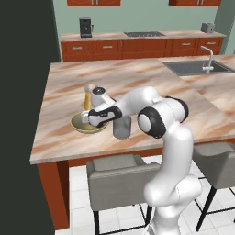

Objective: There are two ice cubes in the ice bowl. Place both ice cubes in the glass cup.

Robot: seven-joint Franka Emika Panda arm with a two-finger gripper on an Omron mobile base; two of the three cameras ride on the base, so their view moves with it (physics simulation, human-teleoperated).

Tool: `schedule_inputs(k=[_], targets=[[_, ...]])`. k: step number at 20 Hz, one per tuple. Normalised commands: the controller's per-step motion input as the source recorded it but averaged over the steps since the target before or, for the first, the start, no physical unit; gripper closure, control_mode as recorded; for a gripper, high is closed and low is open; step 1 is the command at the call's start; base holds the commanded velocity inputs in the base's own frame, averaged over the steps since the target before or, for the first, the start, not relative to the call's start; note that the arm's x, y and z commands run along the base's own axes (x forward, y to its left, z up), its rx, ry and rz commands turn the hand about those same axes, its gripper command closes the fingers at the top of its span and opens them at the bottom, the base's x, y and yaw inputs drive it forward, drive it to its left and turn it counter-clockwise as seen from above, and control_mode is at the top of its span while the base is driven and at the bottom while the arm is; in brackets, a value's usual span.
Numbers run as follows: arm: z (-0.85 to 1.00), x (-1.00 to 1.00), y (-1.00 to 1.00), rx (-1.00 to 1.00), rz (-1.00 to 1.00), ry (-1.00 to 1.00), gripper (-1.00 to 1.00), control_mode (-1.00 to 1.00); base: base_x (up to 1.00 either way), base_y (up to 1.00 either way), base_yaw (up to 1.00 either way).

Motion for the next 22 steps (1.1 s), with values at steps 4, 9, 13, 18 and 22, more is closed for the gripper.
schedule_inputs(k=[4,9,13,18,22], targets=[[-0.26,0.29,0.01,-0.05,0.0,0.02,-1.0,-1.0,0.0,0.0,0.0],[-0.29,0.26,0.04,-0.05,0.0,0.02,-1.0,-1.0,0.0,0.0,0.0],[-0.26,0.28,0.09,-0.02,0.0,0.01,-1.0,-1.0,0.0,0.0,0.0],[-0.2,0.37,0.18,0.0,0.0,0.0,-1.0,-1.0,0.0,0.0,0.0],[-0.27,0.34,0.08,0.0,0.0,0.0,-1.0,-1.0,0.0,0.0,0.0]])
